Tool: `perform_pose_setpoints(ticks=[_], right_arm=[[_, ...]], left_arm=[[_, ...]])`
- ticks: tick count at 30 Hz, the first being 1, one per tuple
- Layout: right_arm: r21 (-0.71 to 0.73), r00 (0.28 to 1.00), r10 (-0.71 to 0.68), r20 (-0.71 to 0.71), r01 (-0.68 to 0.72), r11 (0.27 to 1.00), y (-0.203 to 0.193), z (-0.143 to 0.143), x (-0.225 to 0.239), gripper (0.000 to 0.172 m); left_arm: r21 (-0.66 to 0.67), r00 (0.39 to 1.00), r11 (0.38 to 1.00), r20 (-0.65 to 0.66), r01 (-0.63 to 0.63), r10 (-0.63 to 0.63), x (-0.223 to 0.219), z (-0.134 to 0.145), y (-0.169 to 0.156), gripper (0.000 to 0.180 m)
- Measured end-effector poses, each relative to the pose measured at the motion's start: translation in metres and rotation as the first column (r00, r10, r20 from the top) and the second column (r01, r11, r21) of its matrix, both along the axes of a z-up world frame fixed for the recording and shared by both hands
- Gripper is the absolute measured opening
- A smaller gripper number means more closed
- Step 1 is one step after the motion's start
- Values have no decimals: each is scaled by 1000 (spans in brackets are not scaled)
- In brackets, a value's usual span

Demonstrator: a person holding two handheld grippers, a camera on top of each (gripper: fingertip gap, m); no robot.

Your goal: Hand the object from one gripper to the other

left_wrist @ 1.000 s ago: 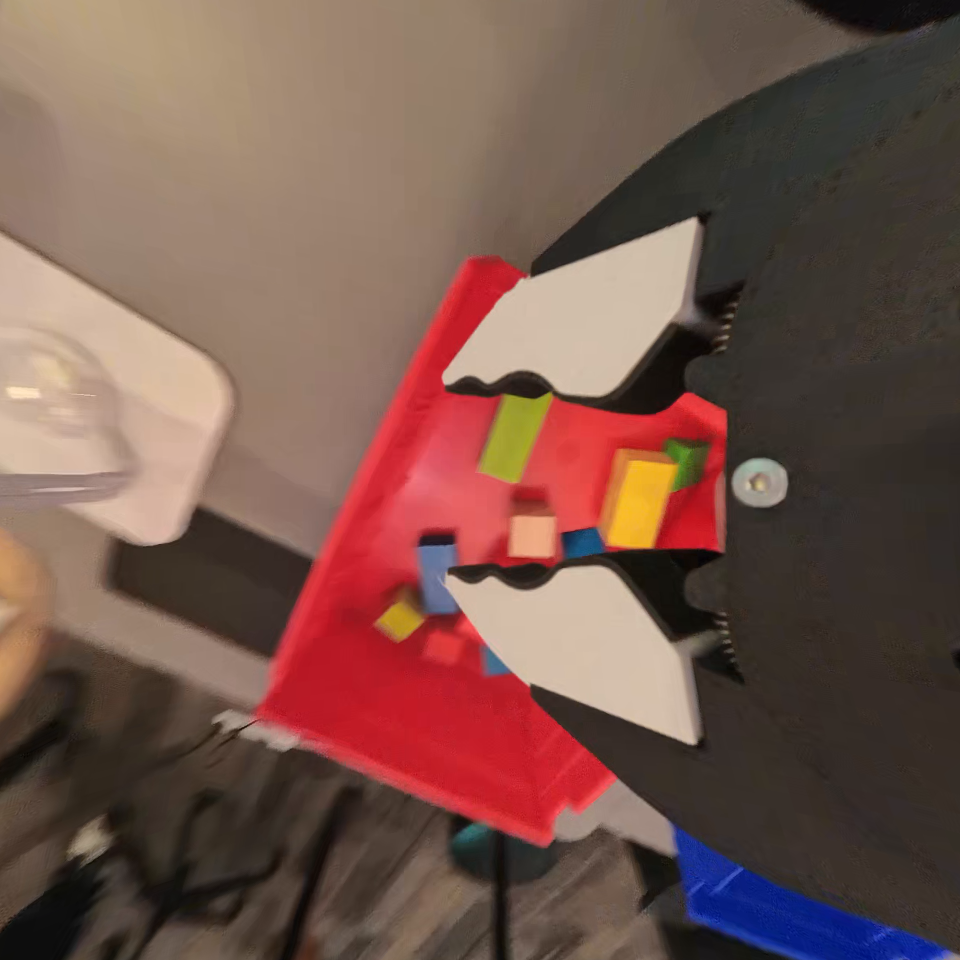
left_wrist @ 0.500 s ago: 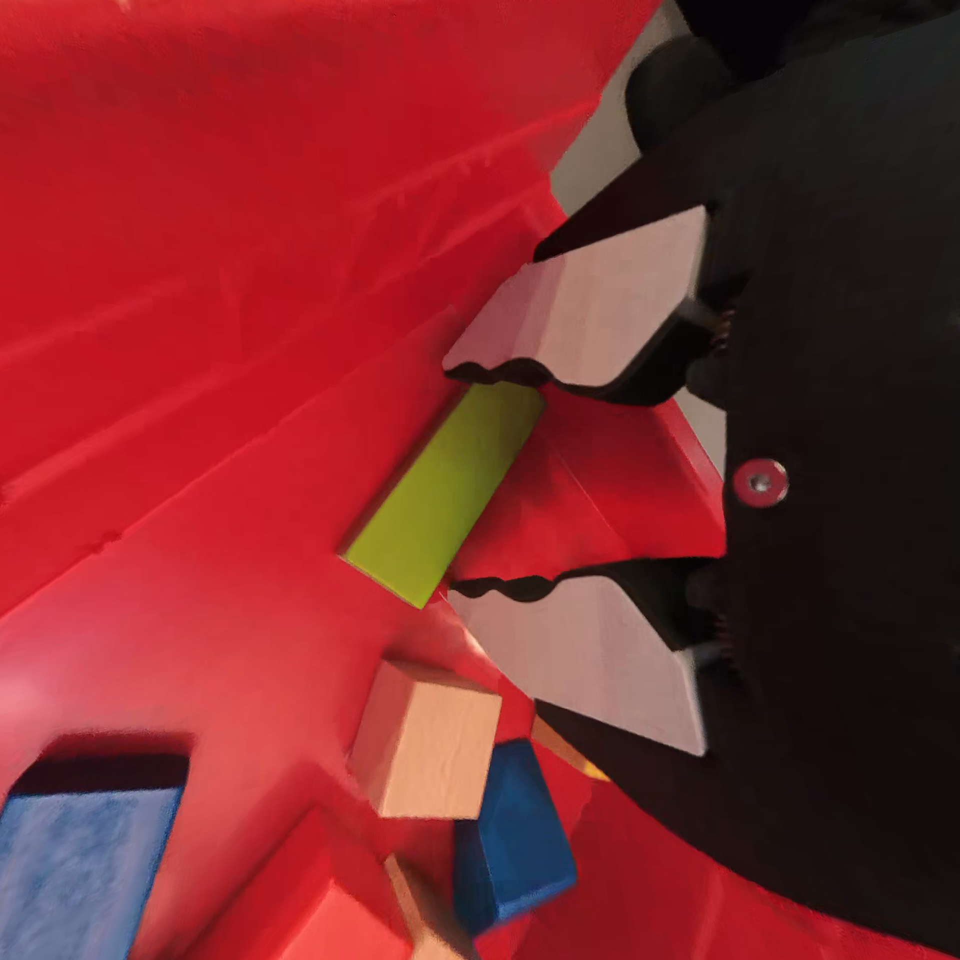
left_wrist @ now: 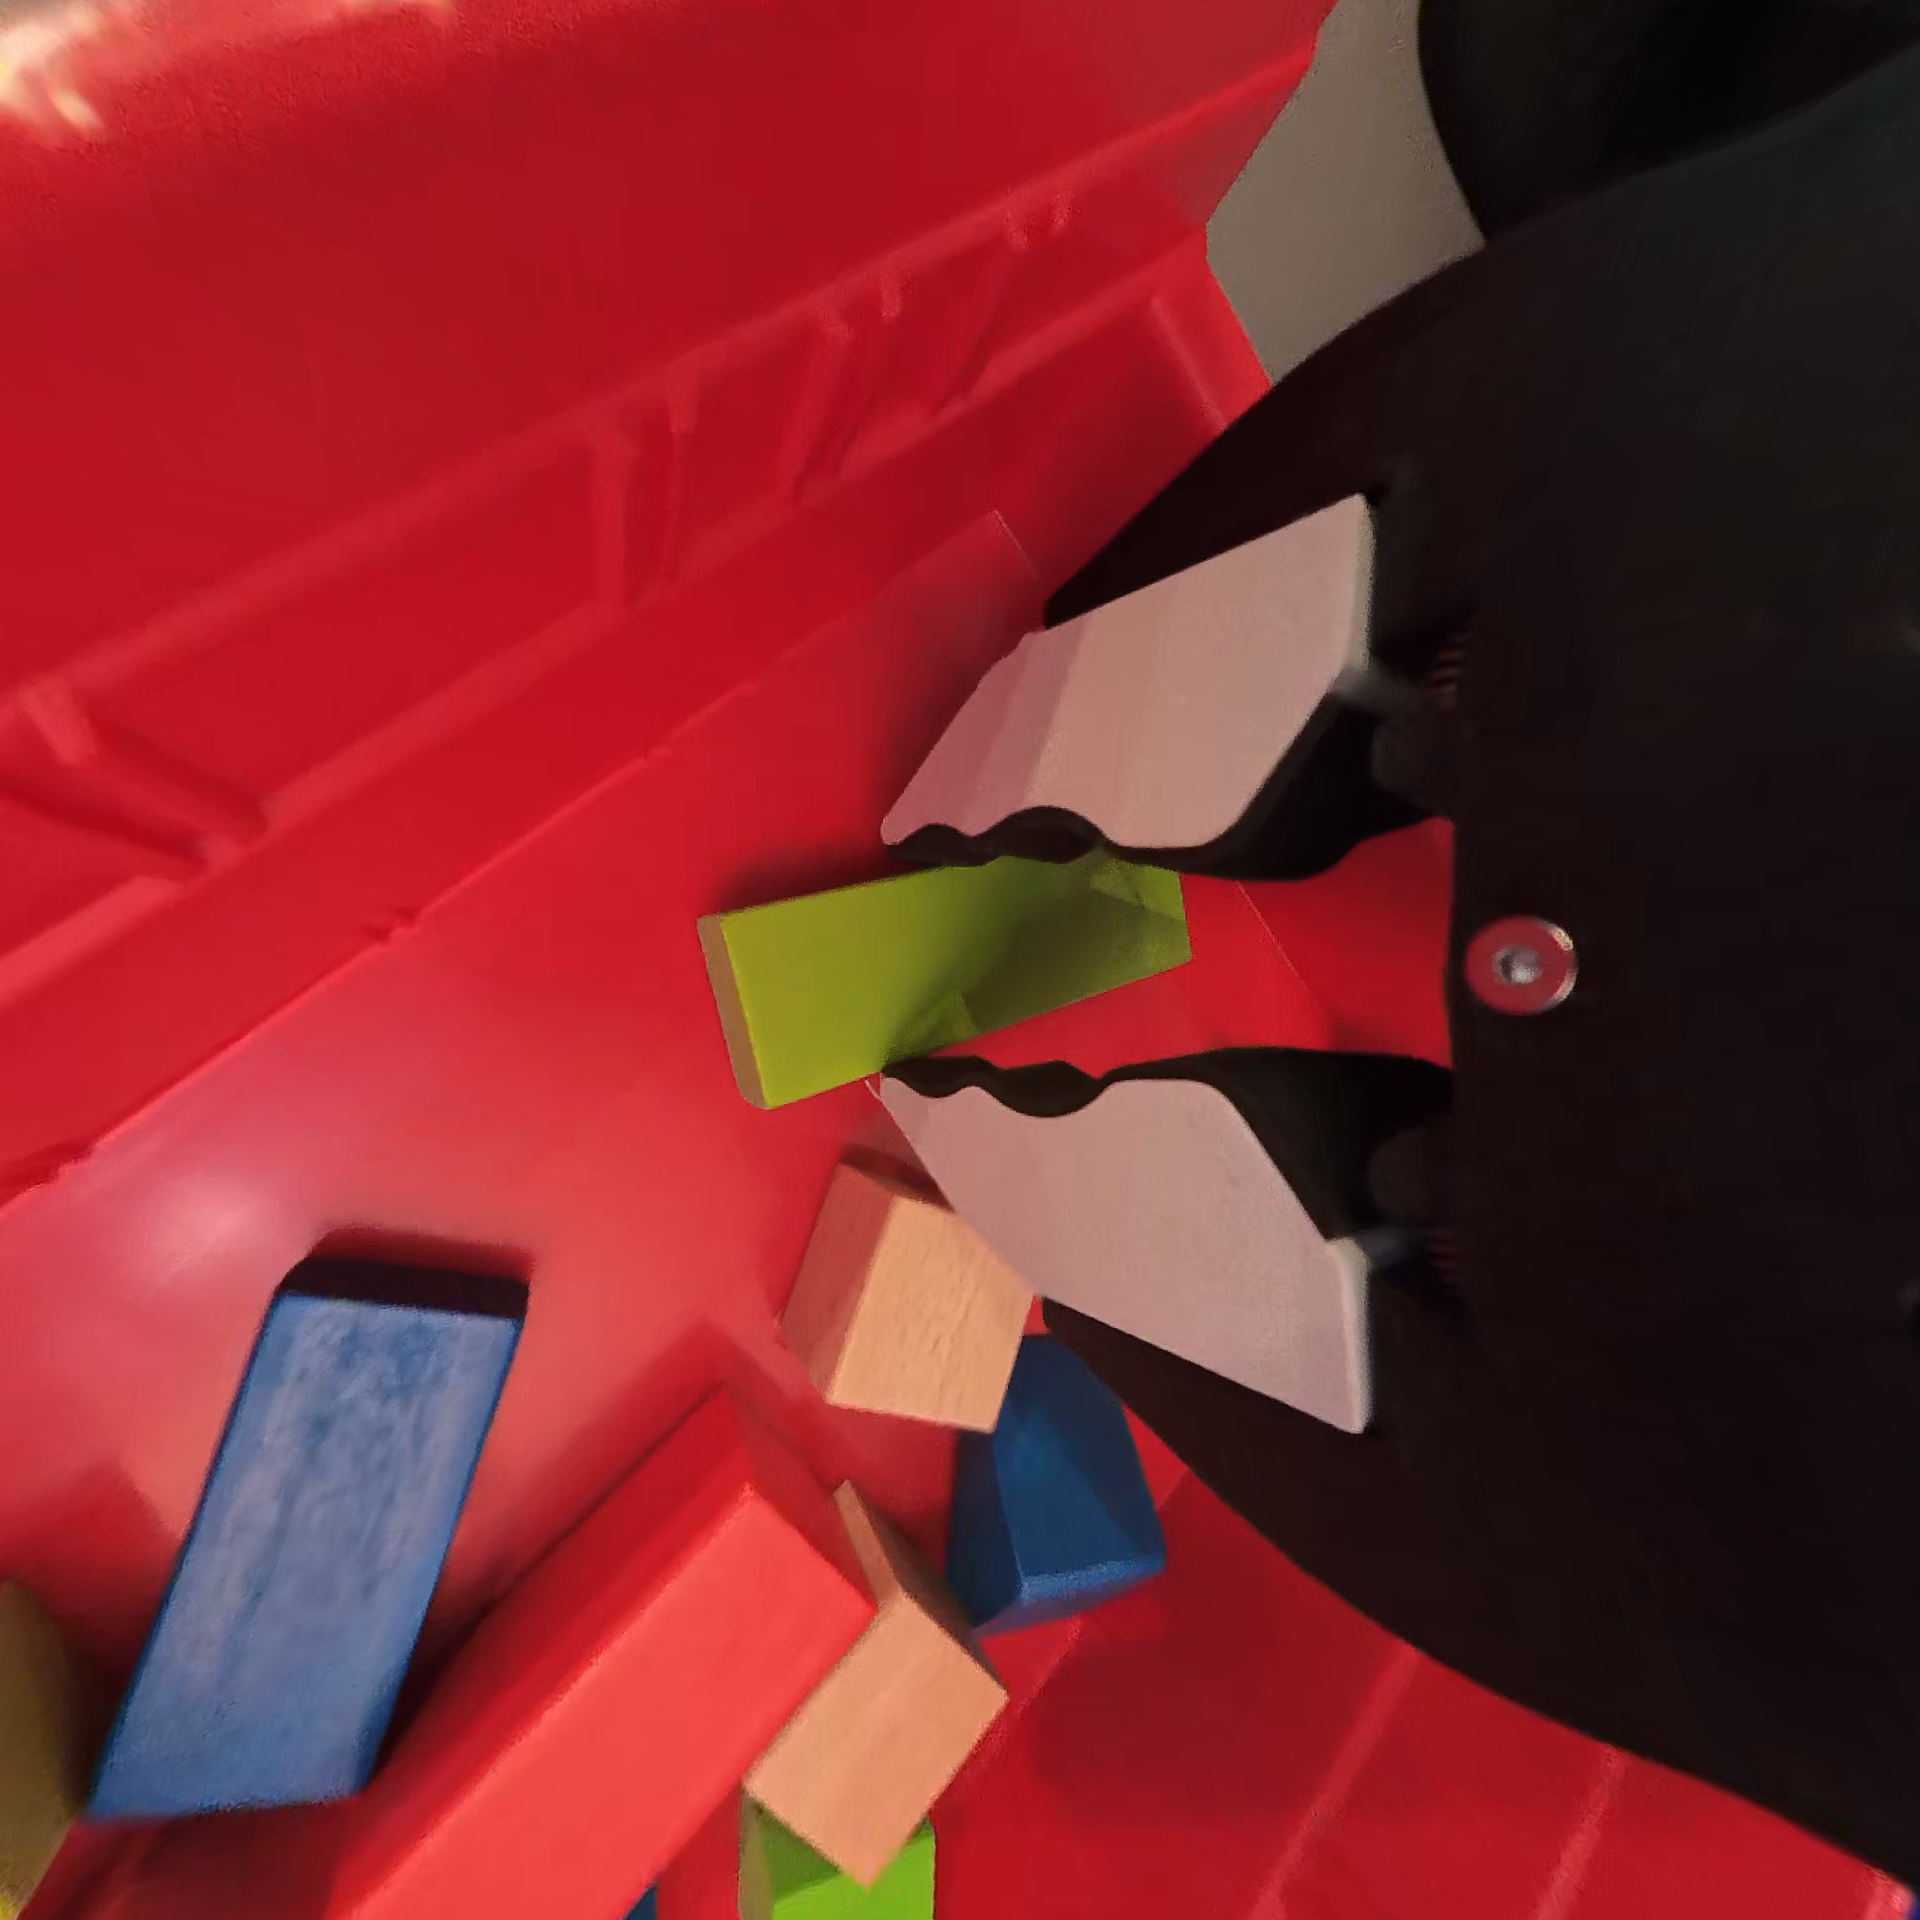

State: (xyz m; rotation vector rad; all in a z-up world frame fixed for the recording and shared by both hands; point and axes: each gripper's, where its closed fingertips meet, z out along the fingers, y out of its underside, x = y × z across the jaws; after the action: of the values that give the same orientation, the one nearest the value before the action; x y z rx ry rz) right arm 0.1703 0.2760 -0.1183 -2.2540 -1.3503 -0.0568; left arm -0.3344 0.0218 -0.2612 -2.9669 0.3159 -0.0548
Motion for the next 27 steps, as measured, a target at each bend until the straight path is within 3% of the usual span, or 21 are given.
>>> perform_pose_setpoints(ticks=[1,4,6,9,12,15,18,21,24,27], right_arm=[[11,1000,15,-18,-15,1000,-3,5,-5,44],[64,985,122,-126,-115,991,-20,29,-34,43],[108,925,263,-273,-242,964,-44,54,-69,43],[183,717,446,-536,-417,890,-97,97,-131,41],[278,486,572,-661,-549,788,-148,124,-189,43],[268,268,555,-788,-662,700,-193,136,-240,42],[248,137,498,-856,-737,629,-218,139,-272,43],[235,55,441,-896,-784,575,-231,143,-286,40],[232,0,406,-914,-821,522,-242,145,-288,37],[221,4,411,-912,-838,499,-247,144,-288,33]], left_arm=[[26,1000,1000,7,-6,6,-1,4,2,35],[143,998,990,57,-7,-2,0,23,11,35],[259,994,966,109,-7,-22,4,46,18,35],[453,979,891,172,18,-108,20,97,25,35],[615,957,783,157,98,-243,55,154,27,35],[763,892,614,114,204,-438,110,207,25,35],[849,799,470,101,241,-592,163,243,20,35],[901,694,338,61,271,-717,202,261,11,35],[903,666,334,76,270,-742,218,262,12,35],[906,651,336,94,258,-753,223,263,12,35]])
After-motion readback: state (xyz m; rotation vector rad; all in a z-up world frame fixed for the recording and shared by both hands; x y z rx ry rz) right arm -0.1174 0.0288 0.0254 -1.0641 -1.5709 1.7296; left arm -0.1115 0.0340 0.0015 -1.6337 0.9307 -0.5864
